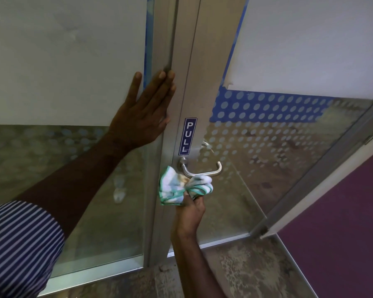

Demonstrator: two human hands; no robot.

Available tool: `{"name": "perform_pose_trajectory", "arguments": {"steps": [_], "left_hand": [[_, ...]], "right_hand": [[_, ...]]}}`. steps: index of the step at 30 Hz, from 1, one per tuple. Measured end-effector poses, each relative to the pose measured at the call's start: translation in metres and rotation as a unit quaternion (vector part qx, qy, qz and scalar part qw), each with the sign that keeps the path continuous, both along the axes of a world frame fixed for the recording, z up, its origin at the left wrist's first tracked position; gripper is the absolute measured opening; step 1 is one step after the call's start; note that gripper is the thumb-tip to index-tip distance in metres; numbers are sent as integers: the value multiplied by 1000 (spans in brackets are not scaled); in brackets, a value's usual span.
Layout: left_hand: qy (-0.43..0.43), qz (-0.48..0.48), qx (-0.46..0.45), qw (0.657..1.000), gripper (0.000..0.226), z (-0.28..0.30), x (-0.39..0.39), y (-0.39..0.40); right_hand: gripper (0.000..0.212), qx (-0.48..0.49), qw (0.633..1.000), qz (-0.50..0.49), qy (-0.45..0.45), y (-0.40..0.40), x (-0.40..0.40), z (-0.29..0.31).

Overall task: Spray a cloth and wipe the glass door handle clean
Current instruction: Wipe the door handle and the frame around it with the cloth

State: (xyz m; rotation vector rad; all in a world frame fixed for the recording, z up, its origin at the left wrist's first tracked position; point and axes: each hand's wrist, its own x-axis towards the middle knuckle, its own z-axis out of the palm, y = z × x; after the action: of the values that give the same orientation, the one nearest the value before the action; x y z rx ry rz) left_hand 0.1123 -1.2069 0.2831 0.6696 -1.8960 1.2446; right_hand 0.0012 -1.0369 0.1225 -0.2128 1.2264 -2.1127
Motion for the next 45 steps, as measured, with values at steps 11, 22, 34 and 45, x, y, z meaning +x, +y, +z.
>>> {"name": "perform_pose_trajectory", "arguments": {"steps": [11, 22, 34, 45], "left_hand": [[5, -12, 175, 984, 71, 19, 2, 54], [318, -199, 818, 435, 60, -17, 17, 179], [437, -191, 657, 584, 33, -18, 6, 235], [477, -225, 634, 566, 20, 7, -17, 231]], "right_hand": [[28, -67, 977, 179, -95, 83, -8, 38], [76, -56, 956, 287, -34, 123, -5, 102], [54, 50, 955, 151, 251, 131, 18, 132], [21, 10, 916, 355, 189, 122, -62, 155]]}}
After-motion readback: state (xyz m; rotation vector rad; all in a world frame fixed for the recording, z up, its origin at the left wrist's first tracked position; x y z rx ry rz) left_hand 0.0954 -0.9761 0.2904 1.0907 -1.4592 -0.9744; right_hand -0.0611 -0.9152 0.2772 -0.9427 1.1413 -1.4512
